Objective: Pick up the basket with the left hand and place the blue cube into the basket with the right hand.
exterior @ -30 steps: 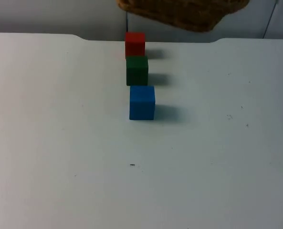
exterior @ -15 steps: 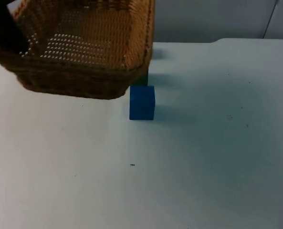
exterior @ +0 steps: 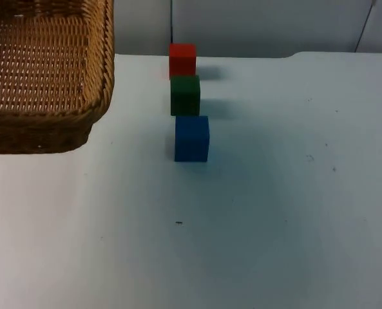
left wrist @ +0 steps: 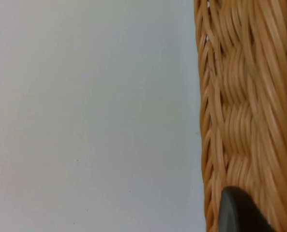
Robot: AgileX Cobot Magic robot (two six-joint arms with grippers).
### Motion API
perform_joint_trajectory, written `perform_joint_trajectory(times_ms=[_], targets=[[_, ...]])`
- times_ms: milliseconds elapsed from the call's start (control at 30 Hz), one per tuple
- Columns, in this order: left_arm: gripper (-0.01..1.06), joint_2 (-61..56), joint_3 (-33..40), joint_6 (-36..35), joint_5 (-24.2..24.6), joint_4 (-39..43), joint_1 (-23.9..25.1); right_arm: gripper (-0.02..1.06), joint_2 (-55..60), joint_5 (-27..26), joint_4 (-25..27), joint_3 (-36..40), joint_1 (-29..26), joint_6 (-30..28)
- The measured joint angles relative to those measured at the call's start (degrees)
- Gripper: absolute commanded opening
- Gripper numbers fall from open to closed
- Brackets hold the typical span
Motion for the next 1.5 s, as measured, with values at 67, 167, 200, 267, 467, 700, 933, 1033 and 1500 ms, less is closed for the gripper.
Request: perform_joint_trajectory(times_ms=[67, 167, 200, 267, 467, 700, 933, 1033, 1500], targets=[[0.00, 0.0, 0.4, 1.8, 1.2, 0.0, 0.0, 1.04, 0.0, 0.0, 0.0, 0.0, 0.0, 0.0], [0.00, 0.0, 0.6, 2.7, 2.0, 0.0, 0.0, 1.04, 0.0, 0.0, 0.0, 0.0, 0.0, 0.0], [0.00, 0.0, 0.6, 3.2, 2.2, 0.0, 0.0, 1.04, 0.0, 0.0, 0.0, 0.0, 0.0, 0.0], [0.00, 0.0, 0.6, 3.6, 2.2, -0.1, 0.0, 1.04, 0.0, 0.0, 0.0, 0.0, 0.0, 0.0], [0.00, 0.0, 0.6, 5.3, 2.3, -0.5, 0.0, 1.04, 0.0, 0.0, 0.0, 0.0, 0.0, 0.0], [0.00, 0.6, 0.6, 7.8, 2.8, -2.3, 0.5, 1.04, 0.0, 0.0, 0.7, 0.0, 0.0, -0.1], [0.00, 1.4, 0.6, 9.0, 2.6, -2.6, 0.6, 1.04, 0.0, 0.0, 4.3, -1.3, 0.0, -1.0], [0.00, 1.4, 0.6, 9.4, 2.8, -2.6, 1.9, 1.03, 1.8, 0.0, 7.7, -4.5, 0.0, -2.4], [0.00, 2.9, 0.6, 10.7, 3.7, -3.4, 3.2, 0.93, 31.2, -10.1, 25.9, -16.4, 0.0, -16.3]])
